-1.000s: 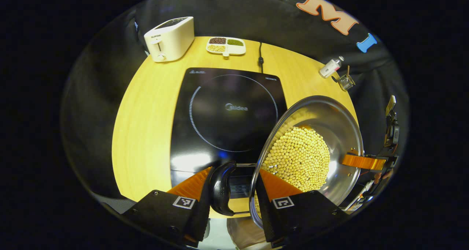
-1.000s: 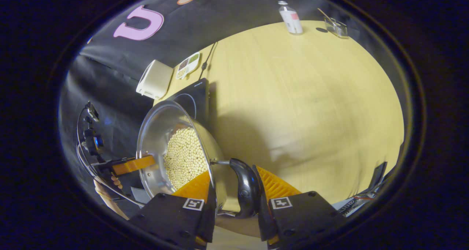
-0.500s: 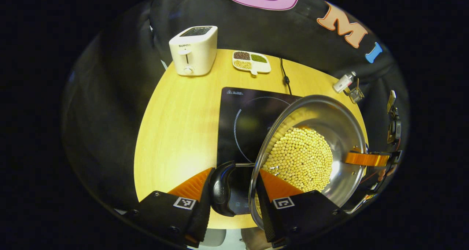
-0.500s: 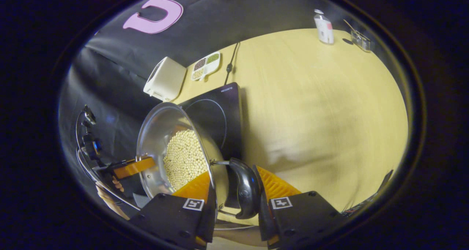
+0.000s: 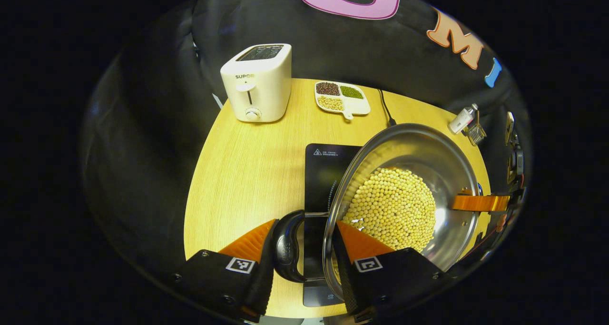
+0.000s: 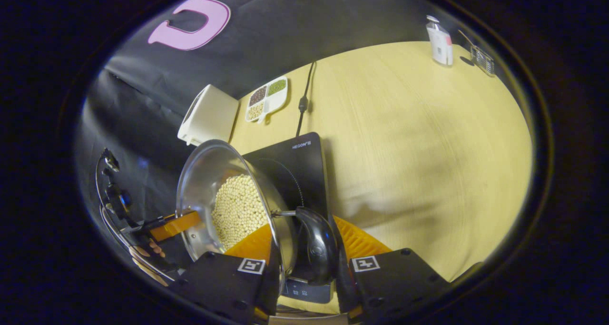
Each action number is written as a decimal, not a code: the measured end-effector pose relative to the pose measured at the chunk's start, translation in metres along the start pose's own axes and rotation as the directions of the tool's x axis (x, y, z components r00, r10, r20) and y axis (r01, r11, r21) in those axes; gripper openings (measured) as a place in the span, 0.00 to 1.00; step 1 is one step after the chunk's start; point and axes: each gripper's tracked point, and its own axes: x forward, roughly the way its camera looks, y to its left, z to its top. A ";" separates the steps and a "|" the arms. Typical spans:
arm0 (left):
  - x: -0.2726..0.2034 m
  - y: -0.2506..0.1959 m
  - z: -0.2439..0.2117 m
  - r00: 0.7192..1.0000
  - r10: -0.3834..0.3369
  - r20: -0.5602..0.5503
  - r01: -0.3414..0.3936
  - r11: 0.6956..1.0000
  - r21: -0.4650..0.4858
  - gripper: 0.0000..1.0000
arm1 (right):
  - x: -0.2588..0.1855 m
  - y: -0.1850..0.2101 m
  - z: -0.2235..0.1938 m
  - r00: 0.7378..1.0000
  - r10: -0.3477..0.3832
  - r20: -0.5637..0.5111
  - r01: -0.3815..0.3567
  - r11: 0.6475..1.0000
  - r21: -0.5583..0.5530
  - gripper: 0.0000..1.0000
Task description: First push the handle of the pot to place it horizontally, then grasp the pot with both hands and set it on the induction cooktop.
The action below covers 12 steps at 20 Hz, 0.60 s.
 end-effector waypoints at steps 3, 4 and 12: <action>0.009 -0.001 0.002 1.000 -0.005 -0.010 0.005 1.000 0.003 0.61 | 0.008 -0.004 0.004 1.000 -0.014 -0.007 0.014 1.000 0.009 0.45; 0.011 -0.001 0.002 1.000 -0.007 -0.014 0.007 1.000 0.003 0.61 | 0.009 -0.005 0.004 1.000 -0.017 -0.010 0.017 1.000 0.012 0.45; 0.021 0.007 -0.002 0.999 0.012 -0.030 -0.012 1.000 0.000 0.65 | 0.026 -0.005 -0.003 0.999 -0.013 -0.033 0.014 1.000 0.017 0.51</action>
